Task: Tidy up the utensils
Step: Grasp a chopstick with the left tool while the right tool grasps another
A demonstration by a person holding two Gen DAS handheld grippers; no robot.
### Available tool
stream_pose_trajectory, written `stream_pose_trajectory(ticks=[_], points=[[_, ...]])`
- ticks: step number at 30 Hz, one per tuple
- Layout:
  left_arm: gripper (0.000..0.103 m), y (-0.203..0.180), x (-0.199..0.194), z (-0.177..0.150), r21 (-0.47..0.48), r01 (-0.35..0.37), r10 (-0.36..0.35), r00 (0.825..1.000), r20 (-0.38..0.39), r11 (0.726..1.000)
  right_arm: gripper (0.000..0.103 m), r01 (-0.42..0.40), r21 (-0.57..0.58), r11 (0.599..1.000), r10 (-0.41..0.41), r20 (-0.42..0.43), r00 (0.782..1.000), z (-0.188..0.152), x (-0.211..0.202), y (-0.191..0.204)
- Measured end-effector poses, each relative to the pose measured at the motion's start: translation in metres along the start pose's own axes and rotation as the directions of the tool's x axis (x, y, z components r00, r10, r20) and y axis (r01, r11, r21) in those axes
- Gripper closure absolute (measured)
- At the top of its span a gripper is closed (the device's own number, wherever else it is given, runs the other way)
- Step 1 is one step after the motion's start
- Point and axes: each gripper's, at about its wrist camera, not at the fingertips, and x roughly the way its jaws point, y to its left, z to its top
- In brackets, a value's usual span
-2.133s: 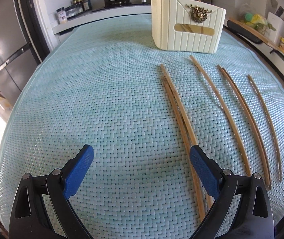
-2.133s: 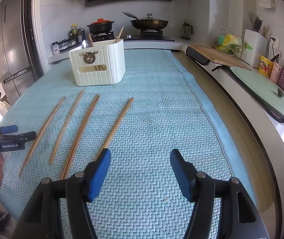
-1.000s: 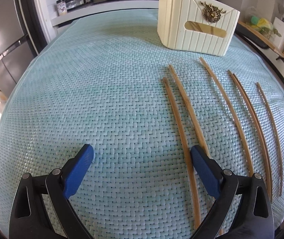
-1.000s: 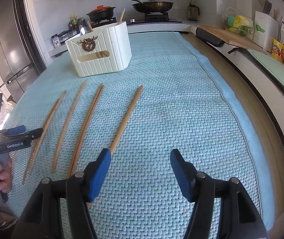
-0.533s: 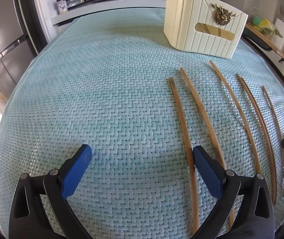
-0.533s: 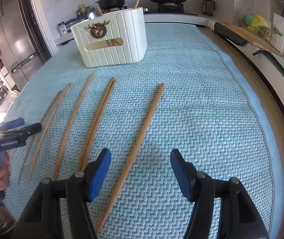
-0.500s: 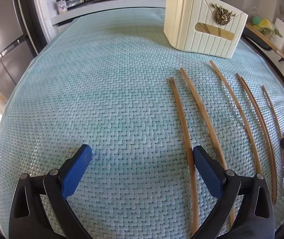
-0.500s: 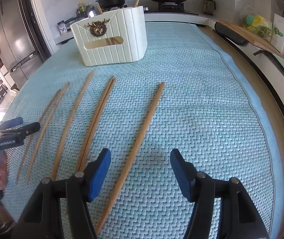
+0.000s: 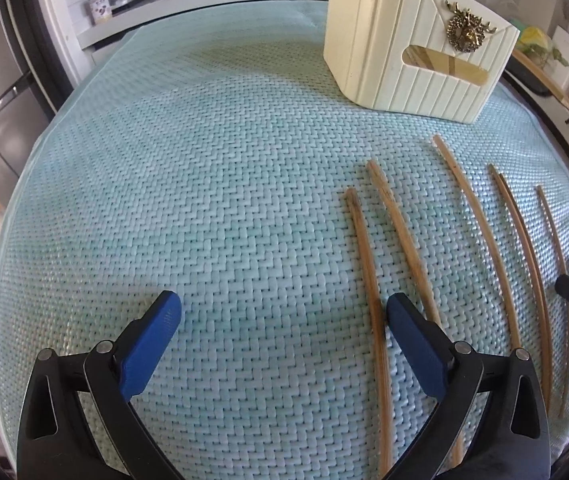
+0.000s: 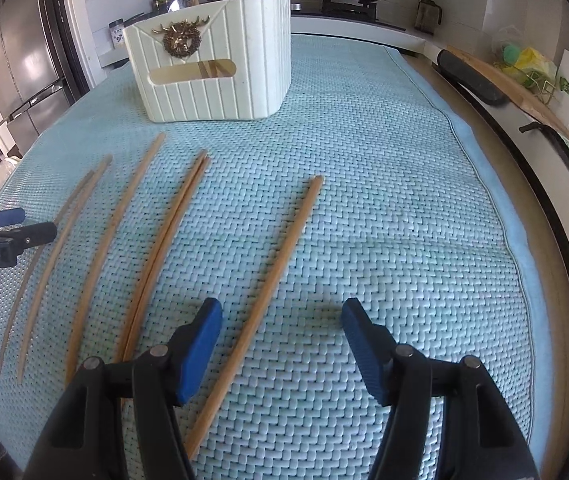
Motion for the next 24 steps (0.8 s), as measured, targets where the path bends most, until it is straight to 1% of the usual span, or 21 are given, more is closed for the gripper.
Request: stream_pose_trajectory(ticks=[2, 5, 7, 8, 9, 10, 11, 12, 15, 17, 18, 20, 22, 23, 24], points=[[0.002, -0.002, 0.004, 0.007, 0.008, 0.002, -0.002, 1.000, -0.005, 1.000, 0.038, 0.002, -0.002, 1.000, -0.002, 0.001, 1.000, 0.005, 0.003, -0.001], [0.012, -0.008, 0.005, 0.014, 0.035, 0.010, -0.010, 1.000, -0.003, 0.999, 0.038, -0.011, -0.004, 1.000, 0.011, 0.004, 1.000, 0.013, 0.008, -0.004], [0.021, -0.013, 0.005, 0.018, 0.056, 0.024, -0.024, 1.000, -0.005, 0.998, 0.044, 0.002, -0.013, 1.000, -0.002, 0.004, 1.000, 0.019, 0.011, -0.004], [0.023, -0.016, 0.006, 0.020, 0.067, 0.031, -0.030, 1.000, -0.003, 0.997, 0.047, -0.002, -0.016, 1.000, 0.002, 0.007, 1.000, 0.022, 0.012, -0.003], [0.027, -0.019, 0.006, 0.020, 0.077, 0.035, -0.035, 0.999, -0.002, 0.996, 0.055, -0.009, -0.019, 1.000, 0.009, 0.010, 1.000, 0.025, 0.013, -0.003], [0.029, -0.021, 0.007, 0.022, 0.084, 0.045, -0.045, 0.999, -0.003, 0.995, 0.060, -0.009, -0.026, 1.000, 0.010, 0.011, 1.000, 0.029, 0.015, -0.002], [0.030, -0.023, 0.007, 0.023, 0.089, 0.051, -0.051, 0.999, -0.005, 0.995, 0.062, -0.012, -0.031, 0.999, 0.012, 0.010, 1.000, 0.035, 0.017, -0.002], [0.033, -0.023, 0.008, 0.025, 0.090, 0.058, -0.058, 0.998, -0.005, 0.994, 0.064, -0.016, -0.029, 0.999, 0.016, 0.007, 1.000, 0.040, 0.020, -0.002], [0.038, -0.024, 0.012, 0.032, 0.086, 0.061, -0.060, 0.998, -0.003, 0.994, 0.064, -0.007, -0.016, 1.000, 0.007, 0.010, 1.000, 0.050, 0.026, 0.002], [0.043, -0.024, 0.014, 0.037, 0.081, 0.055, -0.055, 0.998, -0.001, 0.995, 0.064, -0.012, -0.002, 1.000, 0.012, 0.006, 1.000, 0.058, 0.031, 0.000], [0.048, -0.024, 0.016, 0.042, 0.077, 0.054, -0.055, 0.999, -0.001, 0.996, 0.066, -0.011, 0.007, 1.000, 0.011, 0.001, 1.000, 0.062, 0.033, 0.000], [0.056, -0.023, 0.019, 0.047, 0.077, 0.058, -0.058, 0.998, 0.003, 0.995, 0.073, 0.001, 0.018, 1.000, -0.001, -0.005, 1.000, 0.069, 0.038, -0.003], [0.072, -0.025, 0.021, 0.051, 0.083, 0.068, -0.069, 0.998, 0.005, 0.994, 0.086, 0.010, 0.026, 1.000, -0.010, -0.004, 1.000, 0.073, 0.040, -0.003], [0.076, -0.022, 0.021, 0.053, 0.084, 0.072, -0.072, 0.997, 0.005, 0.994, 0.090, 0.006, 0.033, 0.999, -0.006, -0.003, 1.000, 0.076, 0.042, -0.005], [0.084, -0.023, 0.022, 0.054, 0.086, 0.073, -0.074, 0.997, 0.006, 0.994, 0.092, 0.001, 0.044, 0.999, -0.001, -0.002, 1.000, 0.078, 0.043, -0.006]])
